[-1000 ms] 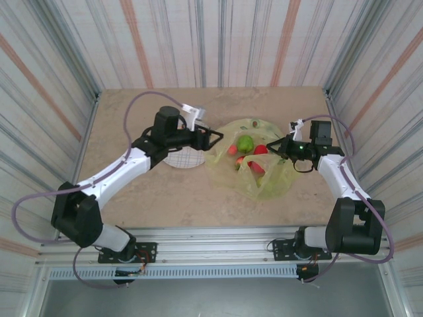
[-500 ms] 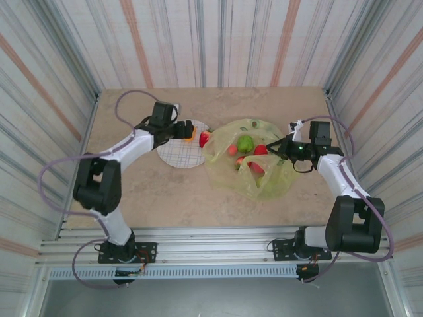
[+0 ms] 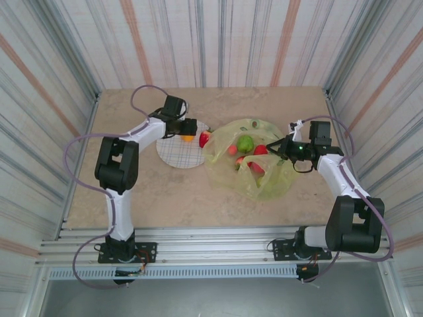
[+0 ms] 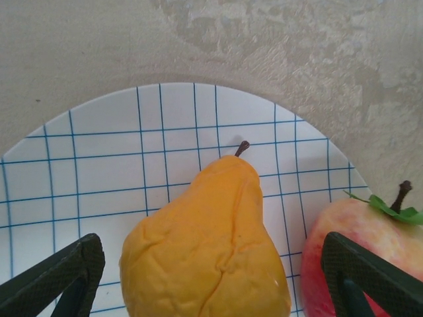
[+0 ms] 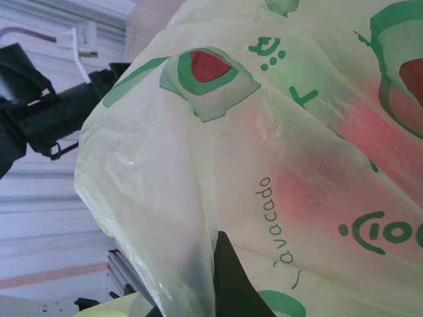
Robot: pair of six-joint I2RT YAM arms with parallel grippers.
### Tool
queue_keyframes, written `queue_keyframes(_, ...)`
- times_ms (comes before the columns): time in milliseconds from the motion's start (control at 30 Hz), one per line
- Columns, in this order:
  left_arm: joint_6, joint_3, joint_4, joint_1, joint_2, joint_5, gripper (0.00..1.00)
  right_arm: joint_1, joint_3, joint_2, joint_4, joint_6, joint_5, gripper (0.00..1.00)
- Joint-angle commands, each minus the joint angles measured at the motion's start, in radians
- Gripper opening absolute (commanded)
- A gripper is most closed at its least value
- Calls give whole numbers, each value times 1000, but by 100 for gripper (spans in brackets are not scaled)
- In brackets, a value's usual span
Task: Place the fruits into the plastic bag
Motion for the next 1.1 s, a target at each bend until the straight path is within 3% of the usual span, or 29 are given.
queue_keyframes(0,14,41,-39,9,32,31,87,-5,3,14,-12,-27,-4,0)
queue_keyframes(267,12,55,-54,10,83,41,84,-5,-3,13,-13,-30,-3,0)
queue_keyframes(467,7,8,-35,16,45,16,74,-6,-12,11,-13,-32,0,0)
queue_keyframes(733,-30,-174,59,19,-206,-8,63,-6,-11,11,-12,-30,0,0)
queue_keyframes(933,-86,-368,220,-27,-489,156,59,-6,-9,12,-10,-31,2,0)
queue_keyframes(1067,-35,-393,289,-156,-591,264,58,-5,-10,22,4,-22,0,0)
